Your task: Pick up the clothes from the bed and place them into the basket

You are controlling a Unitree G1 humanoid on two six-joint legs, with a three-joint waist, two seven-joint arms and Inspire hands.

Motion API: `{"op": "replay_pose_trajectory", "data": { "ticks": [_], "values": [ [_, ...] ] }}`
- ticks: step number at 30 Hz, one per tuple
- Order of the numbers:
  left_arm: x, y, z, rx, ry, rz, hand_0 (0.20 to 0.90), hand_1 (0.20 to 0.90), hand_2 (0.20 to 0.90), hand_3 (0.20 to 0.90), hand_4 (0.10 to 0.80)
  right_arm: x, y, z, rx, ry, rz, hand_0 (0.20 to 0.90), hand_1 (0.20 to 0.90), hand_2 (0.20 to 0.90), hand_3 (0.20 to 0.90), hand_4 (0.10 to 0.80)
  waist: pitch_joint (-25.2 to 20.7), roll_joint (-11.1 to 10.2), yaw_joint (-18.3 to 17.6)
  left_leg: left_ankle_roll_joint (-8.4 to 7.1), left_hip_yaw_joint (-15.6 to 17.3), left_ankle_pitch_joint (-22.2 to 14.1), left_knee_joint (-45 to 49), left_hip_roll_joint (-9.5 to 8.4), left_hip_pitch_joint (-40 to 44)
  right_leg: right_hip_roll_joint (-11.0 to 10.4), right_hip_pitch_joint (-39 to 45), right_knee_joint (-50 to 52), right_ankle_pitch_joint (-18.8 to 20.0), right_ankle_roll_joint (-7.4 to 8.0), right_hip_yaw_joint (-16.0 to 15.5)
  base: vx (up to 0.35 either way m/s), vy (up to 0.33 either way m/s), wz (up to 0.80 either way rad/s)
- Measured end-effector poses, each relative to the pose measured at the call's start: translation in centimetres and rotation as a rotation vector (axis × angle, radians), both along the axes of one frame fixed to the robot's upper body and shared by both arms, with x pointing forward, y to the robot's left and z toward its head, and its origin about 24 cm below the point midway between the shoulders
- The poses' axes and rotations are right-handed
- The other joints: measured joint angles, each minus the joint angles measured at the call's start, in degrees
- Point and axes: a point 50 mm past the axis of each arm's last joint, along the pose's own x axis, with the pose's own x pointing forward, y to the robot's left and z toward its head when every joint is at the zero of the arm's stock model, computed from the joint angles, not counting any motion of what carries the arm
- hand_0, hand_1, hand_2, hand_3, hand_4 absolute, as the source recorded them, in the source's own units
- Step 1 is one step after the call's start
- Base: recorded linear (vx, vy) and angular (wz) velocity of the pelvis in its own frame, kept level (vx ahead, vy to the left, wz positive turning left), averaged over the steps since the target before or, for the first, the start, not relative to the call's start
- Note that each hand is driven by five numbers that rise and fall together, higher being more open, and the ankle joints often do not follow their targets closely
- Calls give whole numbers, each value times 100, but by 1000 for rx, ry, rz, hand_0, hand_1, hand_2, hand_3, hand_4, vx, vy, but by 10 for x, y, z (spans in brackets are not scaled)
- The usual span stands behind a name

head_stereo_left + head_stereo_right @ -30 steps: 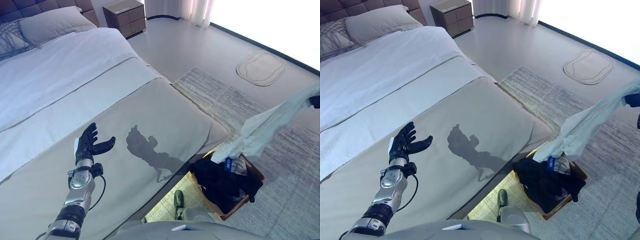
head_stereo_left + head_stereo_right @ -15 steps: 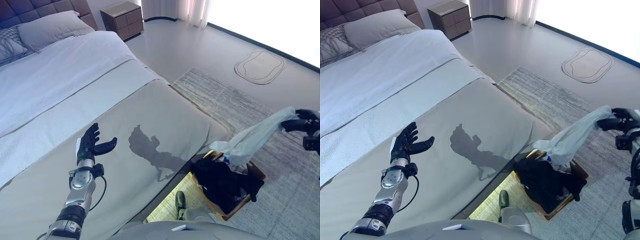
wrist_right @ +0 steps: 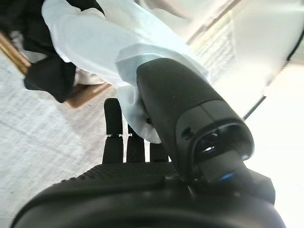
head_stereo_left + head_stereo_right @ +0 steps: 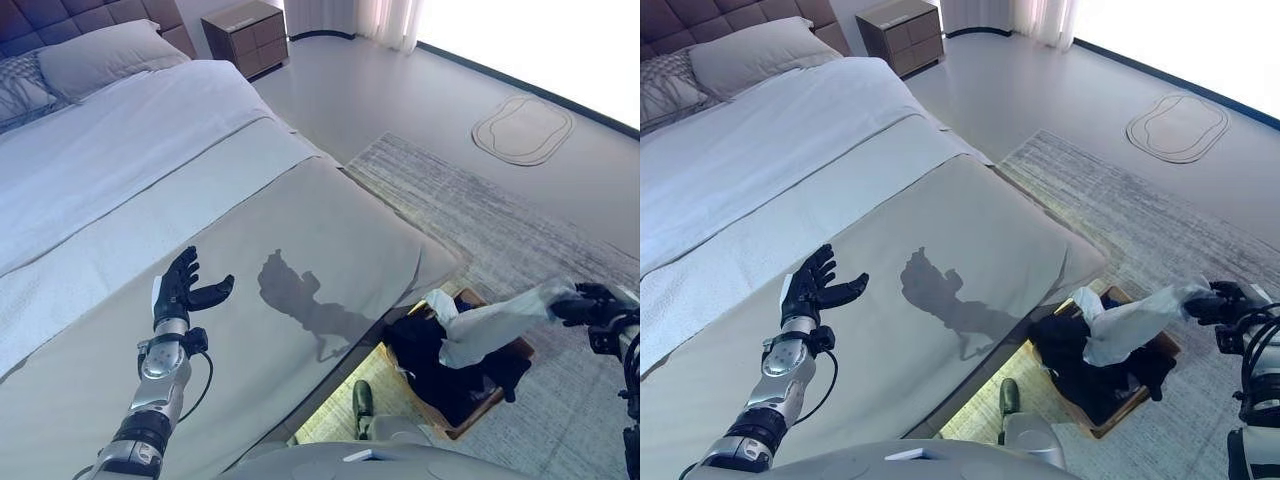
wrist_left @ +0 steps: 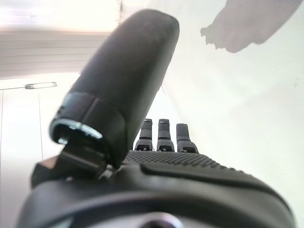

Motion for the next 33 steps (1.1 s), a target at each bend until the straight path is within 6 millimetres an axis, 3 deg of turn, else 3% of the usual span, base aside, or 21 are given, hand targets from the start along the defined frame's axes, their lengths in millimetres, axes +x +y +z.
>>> {"op": "replay_pose_trajectory", "data": {
  "ticks": [7, 16, 27, 33],
  "values": [
    [-1, -1, -1, -3, 3, -12, 900, 900, 900, 900, 800, -5, 2, -10, -14, 10, -32, 900, 900, 900, 900, 800, 50, 86, 14, 0, -11, 0, 0, 3, -7, -5, -4, -1, -8, 11, -16, 0, 0, 0],
    [-3, -2, -3, -10, 11, -25, 900, 900, 900, 900, 800, 10, 17, -11, -6, -58, 25, 900, 900, 900, 900, 800, 121, 196, 19, 0, -32, 0, 0, 17, -4, -3, 13, -3, -8, 10, -53, 0, 0, 0],
    [-9, -8, -10, -39, 27, -18, 900, 900, 900, 900, 800, 41, 50, 3, -9, -214, 161, 900, 900, 900, 900, 800, 145, 197, 34, 0, -58, 0, -1, 23, 23, -2, 50, -4, -8, 9, -79, 8, 2, 1],
    [-16, -16, -18, -69, 48, -4, 900, 900, 900, 900, 800, 53, 85, 6, -33, -307, 250, 900, 900, 900, 900, 800, 186, 177, 65, 0, -104, 0, 0, 29, 38, -5, 82, -4, -11, 9, -116, 9, 0, 2]
  ]
}}
